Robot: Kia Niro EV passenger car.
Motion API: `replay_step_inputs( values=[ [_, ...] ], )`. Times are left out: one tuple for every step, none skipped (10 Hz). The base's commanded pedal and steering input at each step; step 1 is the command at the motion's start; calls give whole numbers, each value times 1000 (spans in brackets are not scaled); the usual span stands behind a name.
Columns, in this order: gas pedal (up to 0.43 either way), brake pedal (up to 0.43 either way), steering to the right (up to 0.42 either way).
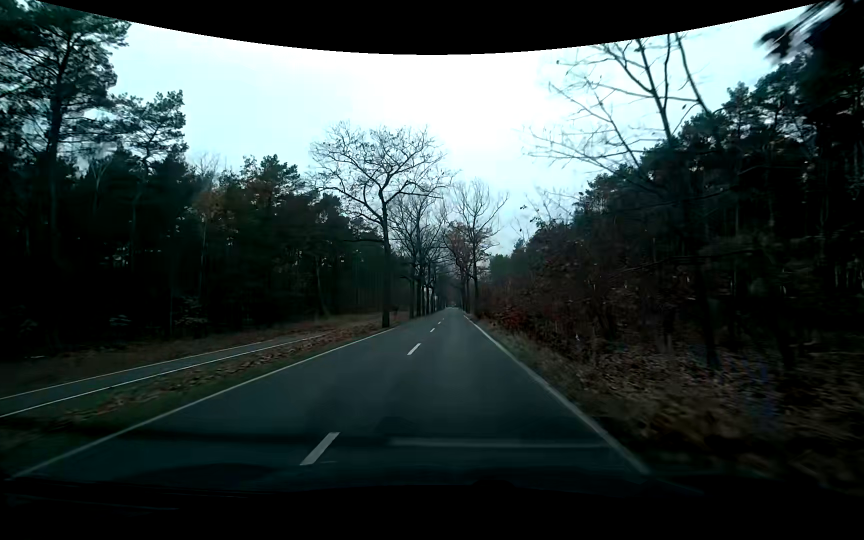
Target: Follow the waypoints while adhering to traffic rules and regulations
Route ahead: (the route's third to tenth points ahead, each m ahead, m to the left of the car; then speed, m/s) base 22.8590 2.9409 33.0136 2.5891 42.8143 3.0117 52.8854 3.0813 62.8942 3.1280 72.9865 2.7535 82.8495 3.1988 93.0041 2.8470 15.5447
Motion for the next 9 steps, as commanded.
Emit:
replay_step_inputs(
  values=[
    [157,0,0],
    [157,0,0],
    [157,0,0],
    [157,0,0],
    [157,0,-1],
    [157,0,-1],
    [157,0,-1],
    [157,0,-1],
    [157,0,-1]
  ],
)
